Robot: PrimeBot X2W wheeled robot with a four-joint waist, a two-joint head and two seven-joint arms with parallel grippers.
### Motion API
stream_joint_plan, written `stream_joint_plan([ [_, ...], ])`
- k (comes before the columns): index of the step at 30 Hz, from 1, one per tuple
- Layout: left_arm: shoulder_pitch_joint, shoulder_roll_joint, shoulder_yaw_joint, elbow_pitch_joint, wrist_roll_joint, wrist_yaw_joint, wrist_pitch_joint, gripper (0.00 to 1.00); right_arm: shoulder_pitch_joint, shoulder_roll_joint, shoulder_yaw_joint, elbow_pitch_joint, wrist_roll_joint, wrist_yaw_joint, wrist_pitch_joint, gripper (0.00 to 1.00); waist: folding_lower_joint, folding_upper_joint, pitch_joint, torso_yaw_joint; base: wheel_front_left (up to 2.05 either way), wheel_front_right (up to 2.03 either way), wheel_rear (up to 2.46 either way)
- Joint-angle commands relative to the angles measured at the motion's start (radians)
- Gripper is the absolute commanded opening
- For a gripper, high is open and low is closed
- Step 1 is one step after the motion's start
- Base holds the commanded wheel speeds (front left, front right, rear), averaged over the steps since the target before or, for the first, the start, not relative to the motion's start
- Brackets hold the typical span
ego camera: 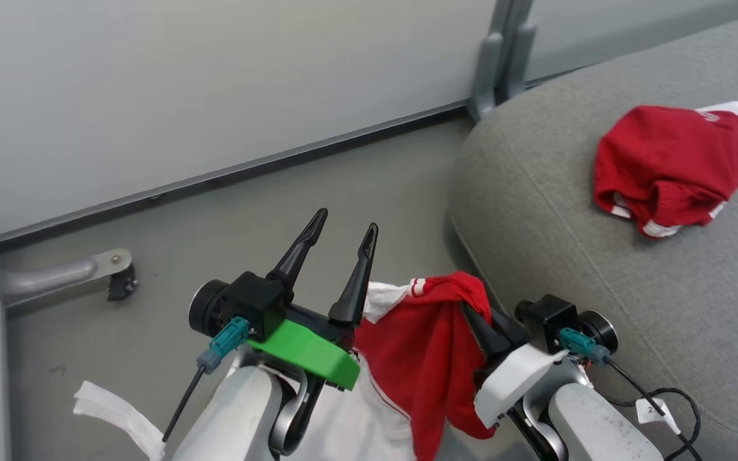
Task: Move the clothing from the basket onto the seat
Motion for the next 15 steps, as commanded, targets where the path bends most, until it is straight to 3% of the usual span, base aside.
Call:
stream_joint_plan([
  [1, 0.013, 0.009, 0.004, -0.001, 0.005, -0.003, 0.001, 1.00, 0.004, -0.001, -0.004, -0.018, -0.002, -0.001, -0.002, 0.00, 0.0000, 0.0000, 0.027, -0.150, 0.00, 0.00, 0.00],
  [7, 0.019, 0.022, 0.010, 0.004, 0.017, -0.003, 0.001, 1.00, 0.012, -0.002, -0.024, -0.060, 0.003, -0.001, -0.002, 0.00, 0.0000, 0.0000, 0.049, -0.261, 0.00, 0.00, 0.00],
  [15, -0.052, 0.036, -0.077, 0.039, -0.009, -0.003, 0.001, 1.00, 0.004, -0.002, -0.160, -0.180, -0.061, -0.001, -0.002, 0.00, 0.0000, 0.0000, 0.108, -0.286, 0.00, 0.00, 0.00],
])
